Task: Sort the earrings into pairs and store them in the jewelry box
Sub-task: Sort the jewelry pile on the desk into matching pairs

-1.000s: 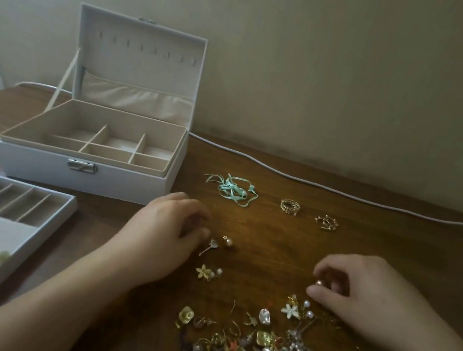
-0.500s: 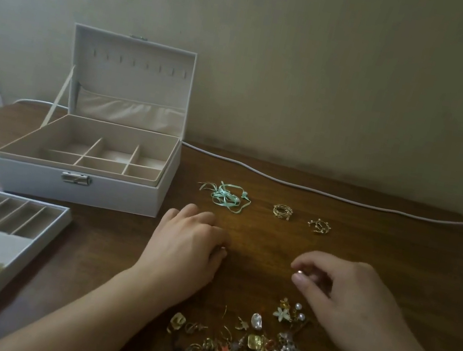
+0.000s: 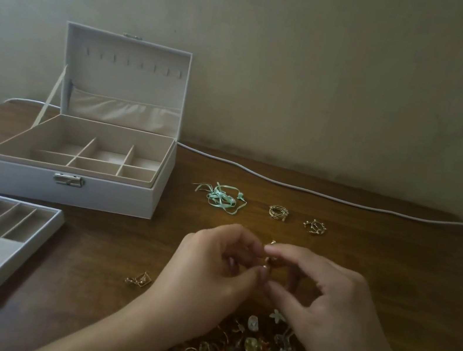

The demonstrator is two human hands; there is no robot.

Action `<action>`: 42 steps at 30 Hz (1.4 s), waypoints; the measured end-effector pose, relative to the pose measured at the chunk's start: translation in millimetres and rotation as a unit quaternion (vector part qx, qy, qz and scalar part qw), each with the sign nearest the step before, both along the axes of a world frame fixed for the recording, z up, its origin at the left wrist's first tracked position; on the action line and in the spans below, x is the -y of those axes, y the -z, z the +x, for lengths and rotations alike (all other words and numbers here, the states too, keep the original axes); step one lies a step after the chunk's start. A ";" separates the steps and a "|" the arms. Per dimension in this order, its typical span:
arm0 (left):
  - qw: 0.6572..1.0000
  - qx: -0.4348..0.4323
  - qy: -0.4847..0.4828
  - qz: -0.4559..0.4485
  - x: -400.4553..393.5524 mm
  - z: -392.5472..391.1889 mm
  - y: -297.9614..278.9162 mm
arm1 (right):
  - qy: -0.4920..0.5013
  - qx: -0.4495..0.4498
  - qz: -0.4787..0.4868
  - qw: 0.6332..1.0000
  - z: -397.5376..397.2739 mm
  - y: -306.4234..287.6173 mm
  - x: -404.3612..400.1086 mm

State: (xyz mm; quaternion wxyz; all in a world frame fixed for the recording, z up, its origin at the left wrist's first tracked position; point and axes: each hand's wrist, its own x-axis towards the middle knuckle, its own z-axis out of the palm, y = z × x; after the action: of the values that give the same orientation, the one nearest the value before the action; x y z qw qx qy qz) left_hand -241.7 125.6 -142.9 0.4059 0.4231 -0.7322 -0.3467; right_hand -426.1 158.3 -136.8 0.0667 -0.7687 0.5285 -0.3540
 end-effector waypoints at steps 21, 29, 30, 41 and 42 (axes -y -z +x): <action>0.942 0.256 0.111 -0.186 4.6 12.2 10.2 | 0.287 -0.200 0.208 0.913 -149.9 0.3 121.8; 0.943 0.248 0.099 -0.198 9.0 14.1 14.1 | 0.277 -0.268 0.183 0.904 -148.9 8.9 123.3; 0.943 0.248 0.098 -0.198 9.2 14.3 14.2 | 0.275 -0.262 0.185 0.907 -149.7 10.0 122.9; 0.950 0.235 -0.119 -0.170 31.9 48.7 -0.5 | 0.246 0.122 0.082 0.958 -137.2 -23.5 84.4; 0.951 0.249 -0.124 -0.137 34.0 53.7 -2.3 | 0.222 0.120 0.084 0.964 -126.9 -30.5 74.5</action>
State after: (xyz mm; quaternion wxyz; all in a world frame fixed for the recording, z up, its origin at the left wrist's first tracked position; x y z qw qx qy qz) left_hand -187.9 91.5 -140.6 0.3051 0.5237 -0.7920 -0.0732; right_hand -553.0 83.8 -106.3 0.1134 -0.5760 0.7015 -0.4041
